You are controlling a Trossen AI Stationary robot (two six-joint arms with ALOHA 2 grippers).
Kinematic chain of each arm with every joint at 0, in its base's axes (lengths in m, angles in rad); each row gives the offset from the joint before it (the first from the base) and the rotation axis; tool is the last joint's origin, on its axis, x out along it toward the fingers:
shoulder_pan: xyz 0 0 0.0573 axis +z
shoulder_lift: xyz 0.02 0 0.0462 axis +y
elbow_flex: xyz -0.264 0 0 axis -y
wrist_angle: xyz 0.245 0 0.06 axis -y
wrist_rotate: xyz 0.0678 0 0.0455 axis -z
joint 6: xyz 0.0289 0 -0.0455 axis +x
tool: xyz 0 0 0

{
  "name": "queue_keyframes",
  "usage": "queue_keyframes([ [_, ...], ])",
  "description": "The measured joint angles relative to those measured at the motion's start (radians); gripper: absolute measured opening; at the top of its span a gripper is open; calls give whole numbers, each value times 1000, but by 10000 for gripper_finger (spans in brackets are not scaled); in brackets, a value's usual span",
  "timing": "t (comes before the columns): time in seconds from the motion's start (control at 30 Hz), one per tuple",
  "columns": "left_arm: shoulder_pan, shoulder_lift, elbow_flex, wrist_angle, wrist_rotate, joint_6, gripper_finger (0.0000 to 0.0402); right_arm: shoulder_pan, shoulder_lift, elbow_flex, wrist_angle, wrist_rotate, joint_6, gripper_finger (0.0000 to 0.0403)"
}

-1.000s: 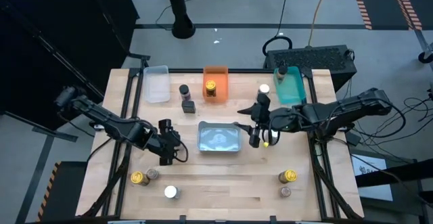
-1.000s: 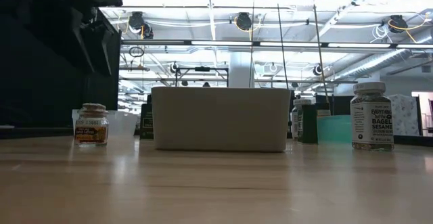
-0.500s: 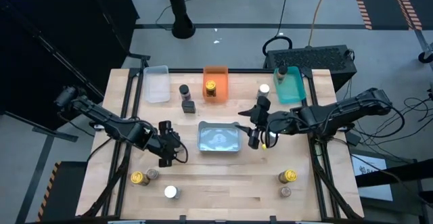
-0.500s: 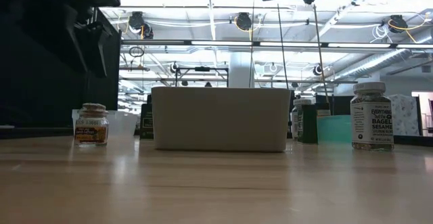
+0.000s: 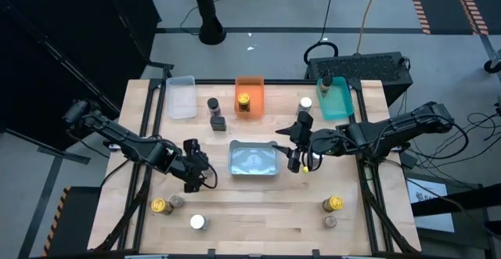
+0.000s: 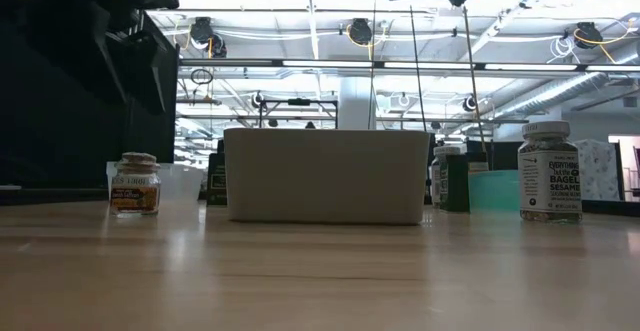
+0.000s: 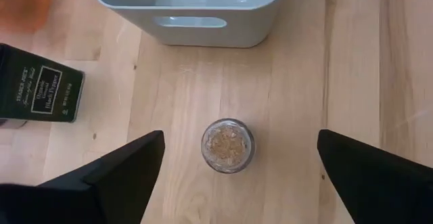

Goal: Sort spices by type
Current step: Put the top brown seasoning bottle into the gray bin

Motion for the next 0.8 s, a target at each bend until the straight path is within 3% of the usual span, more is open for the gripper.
queue_keyframes([
  [0.17,20,0,-14,5,-10,-24,388,0,0,0,-1,0,0,210],
  [0.27,55,13,-56,24,42,-29,384,-1,0,0,-2,0,-1,210],
  [0.4,91,17,-116,179,105,48,384,-1,0,0,-4,0,-5,210],
  [0.8,133,18,-276,287,117,33,383,-1,0,0,-12,0,-5,210],
])
